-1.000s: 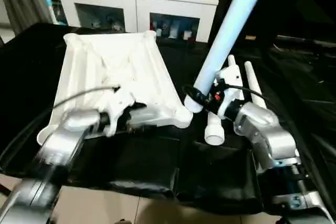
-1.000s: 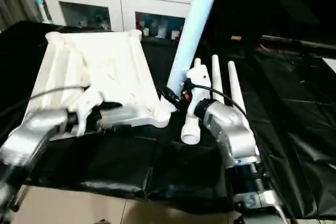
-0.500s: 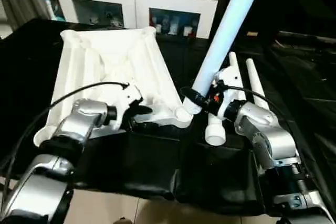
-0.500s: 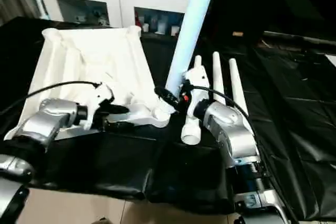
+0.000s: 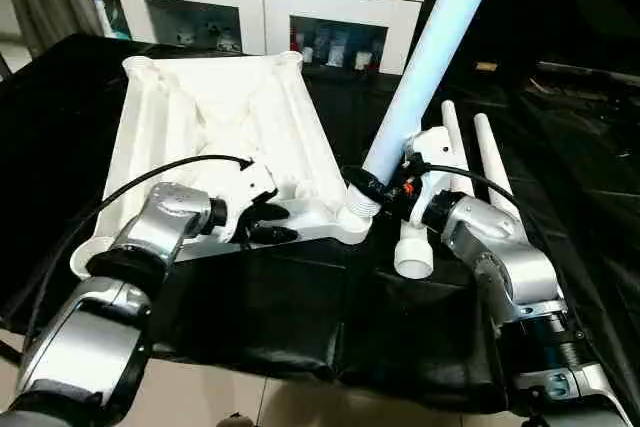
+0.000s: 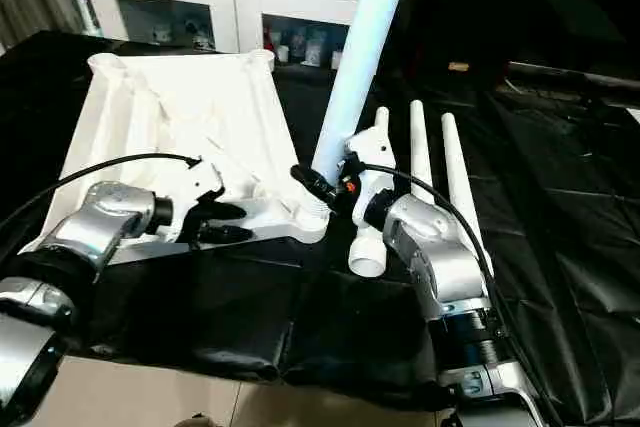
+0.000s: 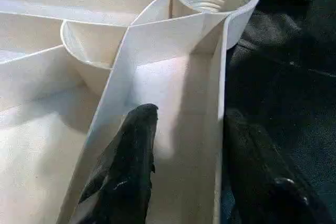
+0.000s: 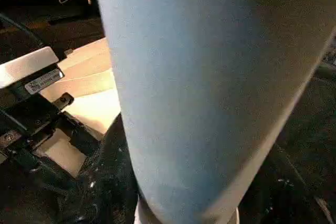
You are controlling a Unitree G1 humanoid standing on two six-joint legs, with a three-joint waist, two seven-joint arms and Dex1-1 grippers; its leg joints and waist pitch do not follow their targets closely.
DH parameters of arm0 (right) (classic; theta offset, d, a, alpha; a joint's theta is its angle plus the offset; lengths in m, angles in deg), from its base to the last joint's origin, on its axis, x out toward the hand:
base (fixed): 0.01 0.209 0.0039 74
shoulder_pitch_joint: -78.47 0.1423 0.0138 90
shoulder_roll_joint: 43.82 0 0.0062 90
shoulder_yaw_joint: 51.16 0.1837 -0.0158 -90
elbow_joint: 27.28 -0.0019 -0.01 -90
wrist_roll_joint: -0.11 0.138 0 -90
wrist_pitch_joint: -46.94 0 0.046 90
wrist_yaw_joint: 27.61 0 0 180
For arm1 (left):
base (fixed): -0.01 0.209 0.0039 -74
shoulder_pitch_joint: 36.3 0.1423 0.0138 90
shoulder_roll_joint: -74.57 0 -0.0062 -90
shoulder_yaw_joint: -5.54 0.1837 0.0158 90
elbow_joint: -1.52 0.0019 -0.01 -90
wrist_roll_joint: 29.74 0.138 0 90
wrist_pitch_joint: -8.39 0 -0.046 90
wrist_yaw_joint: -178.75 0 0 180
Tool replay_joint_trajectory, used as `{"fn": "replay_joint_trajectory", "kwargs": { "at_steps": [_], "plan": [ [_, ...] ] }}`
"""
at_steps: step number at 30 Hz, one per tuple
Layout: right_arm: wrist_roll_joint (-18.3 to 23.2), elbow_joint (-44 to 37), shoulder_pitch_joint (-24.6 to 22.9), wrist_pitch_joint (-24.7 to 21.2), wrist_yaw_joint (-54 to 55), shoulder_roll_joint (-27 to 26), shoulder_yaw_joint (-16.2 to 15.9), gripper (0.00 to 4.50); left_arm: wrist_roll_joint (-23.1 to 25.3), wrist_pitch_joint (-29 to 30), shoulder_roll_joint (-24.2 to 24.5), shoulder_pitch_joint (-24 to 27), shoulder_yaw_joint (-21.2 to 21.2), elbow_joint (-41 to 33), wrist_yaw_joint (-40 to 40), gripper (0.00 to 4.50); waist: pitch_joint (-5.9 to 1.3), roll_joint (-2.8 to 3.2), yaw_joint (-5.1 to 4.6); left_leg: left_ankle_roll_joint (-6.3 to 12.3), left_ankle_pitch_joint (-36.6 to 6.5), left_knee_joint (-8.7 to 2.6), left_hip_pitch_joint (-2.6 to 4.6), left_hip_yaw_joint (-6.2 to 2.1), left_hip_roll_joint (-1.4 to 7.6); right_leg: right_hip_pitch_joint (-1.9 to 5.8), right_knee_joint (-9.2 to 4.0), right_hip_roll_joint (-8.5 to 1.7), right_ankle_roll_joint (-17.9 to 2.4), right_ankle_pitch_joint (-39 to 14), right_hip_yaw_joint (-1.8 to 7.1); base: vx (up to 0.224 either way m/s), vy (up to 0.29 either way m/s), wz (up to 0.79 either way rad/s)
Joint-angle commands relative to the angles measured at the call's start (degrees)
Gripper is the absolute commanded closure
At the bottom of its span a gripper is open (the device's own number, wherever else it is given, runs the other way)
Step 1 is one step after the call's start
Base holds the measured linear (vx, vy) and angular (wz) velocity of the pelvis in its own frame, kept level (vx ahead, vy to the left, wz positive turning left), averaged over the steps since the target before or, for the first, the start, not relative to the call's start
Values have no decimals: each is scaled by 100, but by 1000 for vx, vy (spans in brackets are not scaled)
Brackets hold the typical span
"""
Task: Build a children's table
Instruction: Rotate table base
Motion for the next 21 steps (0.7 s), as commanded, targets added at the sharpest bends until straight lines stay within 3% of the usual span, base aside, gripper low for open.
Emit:
{"fn": "replay_joint_trajectory", "kwargs": {
  "at_steps": [1, 4, 10, 21],
  "plan": [
    [-26, 10, 58, 78, 21, 5, 22, 262, 93, -42, -63, -73, 36, 103, 40, 269, -398, 112, 6, 51, -853, -432, 84, -83, 319, 334, -402, -563, -1339, 191, 340, 0, 0, 0],
    [-39, 6, 42, 90, 43, -10, 12, 262, 111, -56, -124, -89, 55, 172, 123, 309, -399, 109, 6, 57, -828, -431, 76, -82, 317, 338, -393, -563, -1368, 282, 337, 0, 0, 0],
    [-60, 33, 51, 110, 52, -12, 0, 262, 251, -157, -287, -125, 143, 366, 198, 348, -396, 102, 10, 76, -828, -432, 77, -82, 319, 340, -402, -570, -1359, 225, 340, 0, 0, 0],
    [-100, 62, 68, 133, 78, -69, -51, 262, 555, -160, -377, -94, 316, 513, 220, 423, -367, 84, 8, 56, -1017, -462, 84, -88, 330, 324, -458, -580, -1283, -203, 347, 0, 0, 0]
  ]
}}
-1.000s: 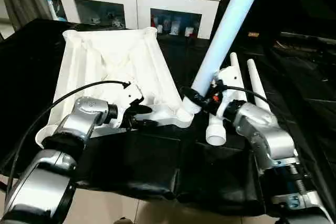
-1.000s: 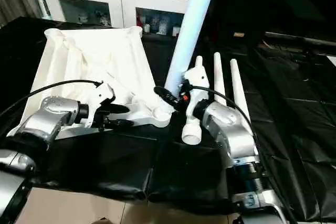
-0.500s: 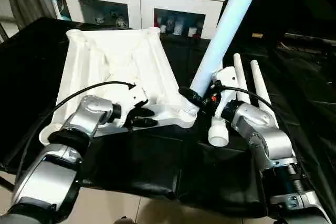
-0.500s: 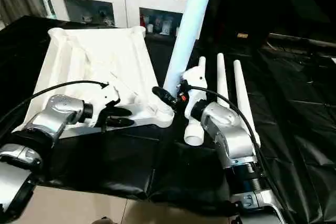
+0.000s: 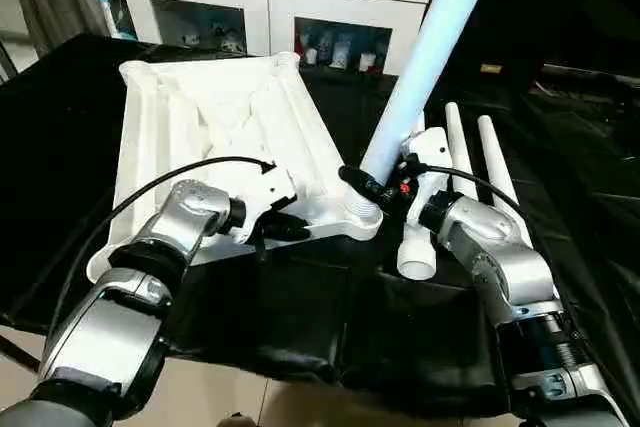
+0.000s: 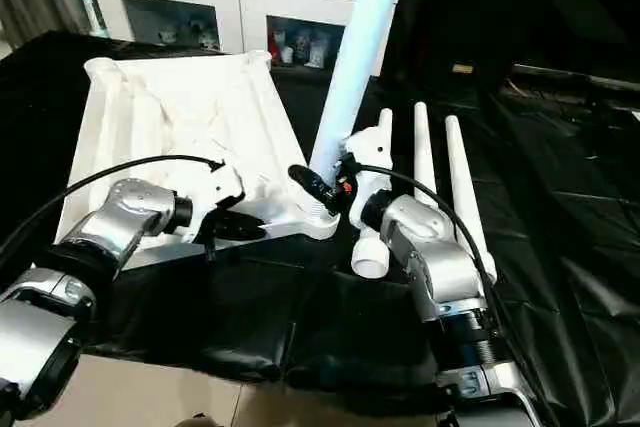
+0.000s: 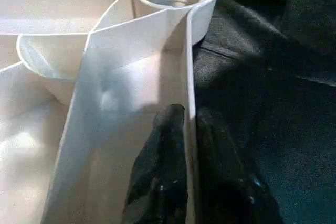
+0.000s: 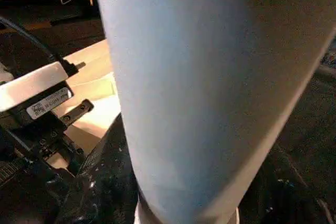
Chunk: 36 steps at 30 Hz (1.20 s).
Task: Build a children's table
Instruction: Rotate table base
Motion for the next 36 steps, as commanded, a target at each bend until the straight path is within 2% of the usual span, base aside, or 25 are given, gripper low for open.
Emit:
{"fn": "replay_joint_trajectory", "kwargs": {
  "at_steps": [1, 4, 6, 7, 8, 9, 10, 11, 12, 13, 14, 15, 18, 22, 27, 30, 31, 36],
  "plan": [
    [-30, 41, 66, 66, 19, 1, -3, 262, 224, 44, -6, 159, 241, 137, 54, 436, -366, 90, 2, 49, -1027, -463, 74, -92, 332, 308, -450, -580, -1282, -227, 345, 0, 0, 0],
    [-17, 4, 40, 75, 22, -25, -16, 262, 217, 31, 296, 363, 157, -111, 121, 447, -355, 93, -14, 19, -1117, -483, 67, -100, 344, 303, -450, -589, -1274, -300, 350, 0, 0, 0],
    [40, -80, -41, 24, -6, -56, -31, 262, 14, 147, 676, 704, -73, -613, 244, 447, -344, 54, -42, -14, -1164, -499, 50, -108, 346, 315, -445, -598, -1243, -433, 352, 0, 0, 0],
    [55, -100, -63, 5, -18, -62, -36, 262, -23, 175, 749, 783, -115, -731, 269, 447, -332, 76, -76, -33, -1208, -516, 46, -106, 331, 314, -474, -593, -1191, -619, 352, 0, 0, 0],
    [67, -117, -91, -20, -38, -64, -46, 262, -64, 208, 841, 899, -157, -909, 310, 447, -333, 60, -96, -43, -1273, -512, 70, -102, 334, 298, -479, -594, -1159, -784, 357, 0, 0, 0],
    [76, -139, -121, -41, -56, -64, -55, 262, -99, 238, 921, 1008, -192, -1078, 348, 447, -323, 31, -123, -35, -1274, -520, 64, -96, 330, 295, -488, -581, -1147, -850, 358, 0, 0, 0],
    [125, -165, -160, -148, -87, -74, -63, 262, -171, 322, 1074, 1257, -245, -1472, 445, 447, -316, 56, -132, -33, -1266, -525, 56, -96, 319, 292, -506, -570, -1098, -996, 355, 0, 0, 0],
    [164, -188, -196, -243, -119, -76, -75, 262, -249, 458, 1200, 1519, -294, -1929, 533, 447, -328, 5, -155, -36, -1222, -542, 50, -111, 372, 312, -466, -609, -1136, -892, 366, 0, 0, 0],
    [191, -198, -216, -313, -141, -76, -83, 262, -302, 564, 1275, 1702, -324, -2258, 582, 447, -309, 18, -176, -3, -1166, -553, 14, -114, 348, 312, -467, -582, -1116, -914, 353, 0, 0, 0],
    [189, -164, -229, -365, -169, -89, -104, 262, -436, 834, 1383, 2074, -372, -2956, 653, 447, -310, 1, -180, 19, -1218, -543, 65, -84, 353, 260, -501, -570, -1100, -1037, 358, 0, 0, 0],
    [188, -160, -229, -367, -171, -91, -105, 262, -447, 858, 1390, 2105, -375, -3015, 658, 447, -331, 17, -190, 3, -1152, -533, 61, -92, 373, 290, -457, -600, -1150, -901, 366, 0, 0, 0],
    [175, -119, -215, -360, -176, -106, -117, 262, -491, 977, 1414, 2258, -381, -3311, 660, 447, -319, -18, -201, 78, -1025, -527, 82, -50, 351, 248, -491, -548, -1180, -747, 365, 0, 0, 0],
    [181, 64, -113, -348, -263, -163, -165, 262, -609, 1297, 1422, 2591, -344, -4026, 603, 447, -321, -16, -191, 163, -851, -523, 79, -38, 345, 263, -453, -538, -1234, -532, 356, 0, 0, 0],
    [247, 225, -3, -401, -482, -190, -250, 262, -623, 1383, 1359, 2665, -323, -4237, 443, 450, -315, -34, -151, 211, -794, -516, 89, -16, 323, 259, -467, -520, -1173, -526, 361, 0, 0, 0],
    [194, 268, 99, -581, -753, -125, -413, 262, -563, 1814, 1261, 2734, -331, -4647, 204, 450, -311, -37, -154, 182, -778, -516, 82, -18, 328, 266, -461, -517, -1151, -525, 361, 0, 0, 0],
    [137, 338, 130, -673, -856, -57, -497, 262, -520, 1845, 1188, 2649, -304, -4616, 116, 450, -313, -67, -155, 194, -724, -510, 75, -16, 311, 273, -469, -508, -1110, -523, 359, 0, 0, 0],
    [122, 379, 140, -658, -863, -48, -510, 262, -524, 1848, 1174, 2623, -299, -4602, 99, 450, -311, -51, -148, 184, -745, -509, 81, -17, 311, 266, -474, -511, -1094, -566, 361, 0, 0, 0],
    [1, 645, 232, -666, -849, -23, -600, 262, -537, 1902, 1195, 2592, -273, -4636, 99, 450, -315, -52, -152, 135, -780, -508, 84, -20, 309, 259, -475, -507, -1074, -659, 359, 0, 0, 0]
  ]
}}
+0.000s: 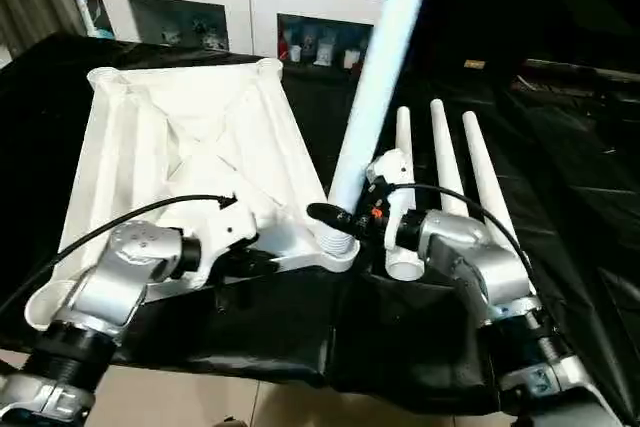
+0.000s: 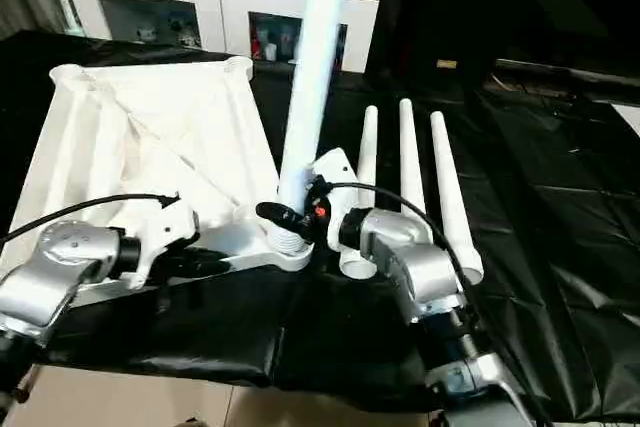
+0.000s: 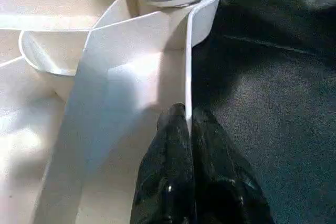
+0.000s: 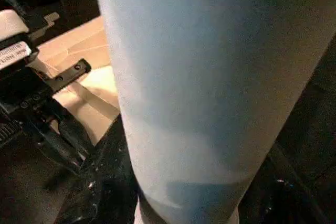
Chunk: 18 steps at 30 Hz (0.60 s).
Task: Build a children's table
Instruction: Rotate table base
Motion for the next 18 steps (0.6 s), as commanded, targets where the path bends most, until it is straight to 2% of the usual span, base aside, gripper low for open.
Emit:
{"fn": "replay_joint_trajectory", "kwargs": {
  "at_steps": [1, 8, 13, 18],
  "plan": [
    [-79, 209, 36, -44, 20, 49, -63, 262, -34, 90, -36, 5, 104, -42, 3, 450, -330, 32, 2, 153, -756, -398, 18, -69, 303, 261, -438, -511, -1065, -567, 354, 0, 0, 0],
    [-162, 467, 152, -55, -42, 73, -119, 262, -39, 185, 54, 49, 115, -124, 20, 450, -334, 16, 0, 140, -782, -402, 18, -72, 305, 264, -432, -509, -1104, -531, 348, 0, 0, 0],
    [-4, 45, 66, -357, -323, 228, -129, 262, -45, 201, 75, 30, 87, -68, -4, 450, -334, -2, 0, 164, -792, -402, 20, -74, 307, 270, -431, -507, -1071, -493, 348, 0, 0, 0],
    [32, -26, 52, -404, -419, 316, -134, 262, -57, 214, 81, 14, 88, -55, -9, 450, -339, 3, 10, 159, -756, -393, 14, -72, 302, 274, -433, -510, -1064, -514, 349, 0, 0, 0]
  ]
}}
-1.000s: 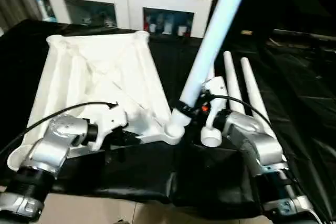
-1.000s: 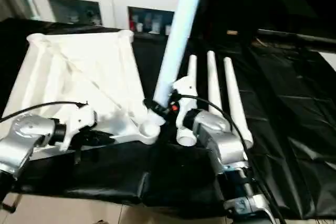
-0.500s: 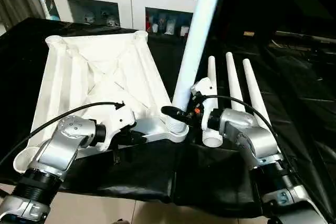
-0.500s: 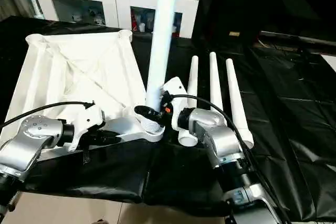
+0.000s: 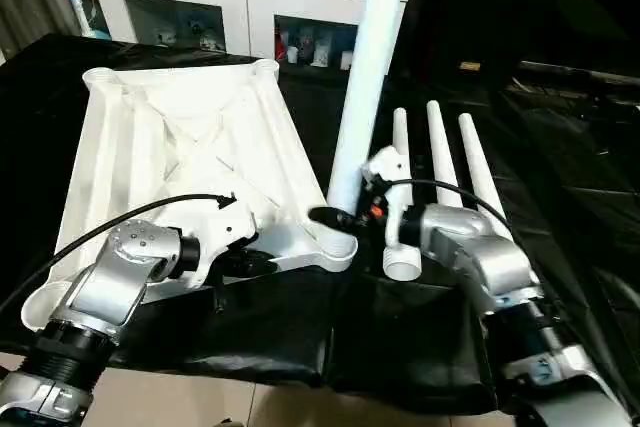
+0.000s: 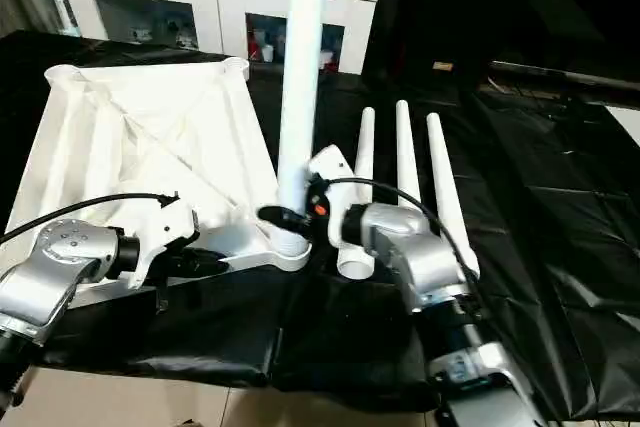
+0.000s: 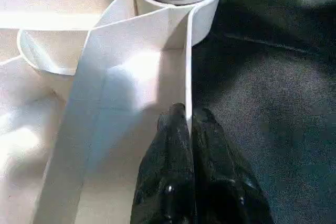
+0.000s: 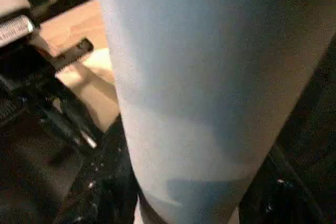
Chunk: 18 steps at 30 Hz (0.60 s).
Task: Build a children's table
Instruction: Rotate table base
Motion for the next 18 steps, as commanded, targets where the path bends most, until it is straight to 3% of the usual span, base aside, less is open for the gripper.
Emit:
{"fn": "replay_joint_trajectory", "kwargs": {
  "at_steps": [1, 6, 18],
  "plan": [
    [15, -70, -63, -114, -70, 93, -28, 262, -36, 73, 13, 21, 60, 3, -14, 450, -321, 47, 11, 167, -742, -393, 15, -71, 303, 266, -430, -508, -1080, -478, 348, 0, 0, 0],
    [-29, 117, -13, -41, 40, 27, 59, 262, -49, 77, 23, 5, 73, 4, -11, 450, -319, 42, 6, 153, -765, -395, 14, -72, 302, 268, -430, -505, -1102, -500, 344, 0, 0, 0],
    [209, 688, -199, 242, 156, -262, 418, 262, -46, 66, 38, -28, 69, 54, -12, 450, -329, 105, 13, 89, -867, -402, 23, -82, 310, 272, -426, -512, -1183, -377, 340, 0, 0, 0]
  ]
}}
